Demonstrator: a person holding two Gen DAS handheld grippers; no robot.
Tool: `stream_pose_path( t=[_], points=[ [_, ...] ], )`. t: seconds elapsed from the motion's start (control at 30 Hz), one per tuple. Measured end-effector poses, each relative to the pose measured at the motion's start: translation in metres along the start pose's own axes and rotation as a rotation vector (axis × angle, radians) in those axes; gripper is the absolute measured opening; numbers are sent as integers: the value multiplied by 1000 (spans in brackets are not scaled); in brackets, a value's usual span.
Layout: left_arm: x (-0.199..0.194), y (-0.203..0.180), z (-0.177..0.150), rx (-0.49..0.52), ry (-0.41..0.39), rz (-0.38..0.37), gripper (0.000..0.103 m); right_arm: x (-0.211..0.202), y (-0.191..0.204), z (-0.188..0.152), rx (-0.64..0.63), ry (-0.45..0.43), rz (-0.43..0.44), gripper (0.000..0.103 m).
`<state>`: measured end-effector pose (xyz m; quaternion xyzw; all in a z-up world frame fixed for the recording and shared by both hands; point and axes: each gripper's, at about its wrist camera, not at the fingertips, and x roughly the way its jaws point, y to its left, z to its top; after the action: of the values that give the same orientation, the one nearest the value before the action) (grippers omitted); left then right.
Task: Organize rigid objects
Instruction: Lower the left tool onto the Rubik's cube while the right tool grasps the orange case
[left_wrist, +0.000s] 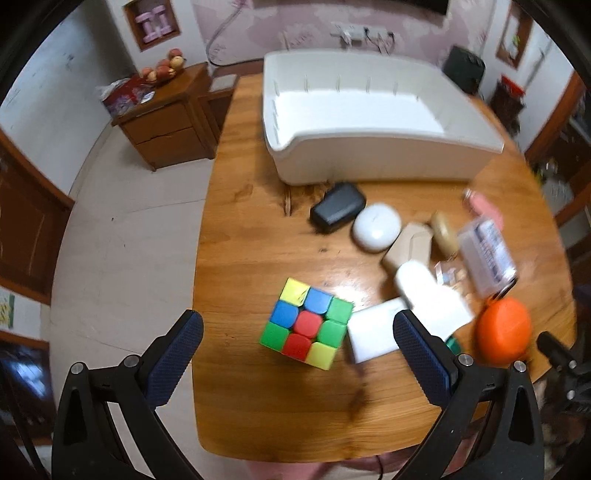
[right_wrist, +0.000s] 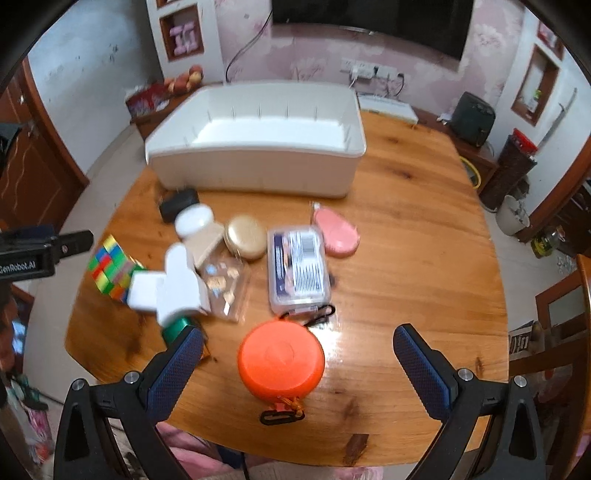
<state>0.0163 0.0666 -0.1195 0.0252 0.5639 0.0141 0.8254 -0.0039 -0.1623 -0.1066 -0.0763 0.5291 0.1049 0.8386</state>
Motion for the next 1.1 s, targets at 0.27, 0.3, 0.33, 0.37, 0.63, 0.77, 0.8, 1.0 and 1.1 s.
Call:
stream_pose_path(
  t=[0.27, 0.3, 0.33, 0.37, 0.63, 0.77, 0.8, 1.0, 1.1],
  points=[
    [38, -14, 3, 153, 80, -5, 102, 49, 2, -18, -71, 113, 43, 103],
    [42, -15, 4, 167, 88, -4, 101, 53, 4, -20, -79, 121, 47, 103],
    [45, -16, 4, 174, 94, -1, 101, 57, 6, -20, -89, 129, 46, 103],
    [48, -16, 4, 181, 105, 1, 100, 60, 7, -21, -98, 134, 45, 103],
    [63, 0, 3, 161, 150, -67, 89, 78, 14, -19, -132, 160, 41, 98],
    [64, 5, 6, 128, 170, -115, 86, 88, 10, -19, -115, 204, 68, 90],
    [64, 6, 6, 122, 173, -120, 85, 90, 10, -19, -115, 211, 72, 88],
    [67, 6, 10, 79, 218, -112, 85, 95, 12, -22, -105, 220, 98, 81],
    [68, 0, 13, 87, 222, -66, 87, 94, 11, -24, -105, 216, 97, 81]
  ],
)
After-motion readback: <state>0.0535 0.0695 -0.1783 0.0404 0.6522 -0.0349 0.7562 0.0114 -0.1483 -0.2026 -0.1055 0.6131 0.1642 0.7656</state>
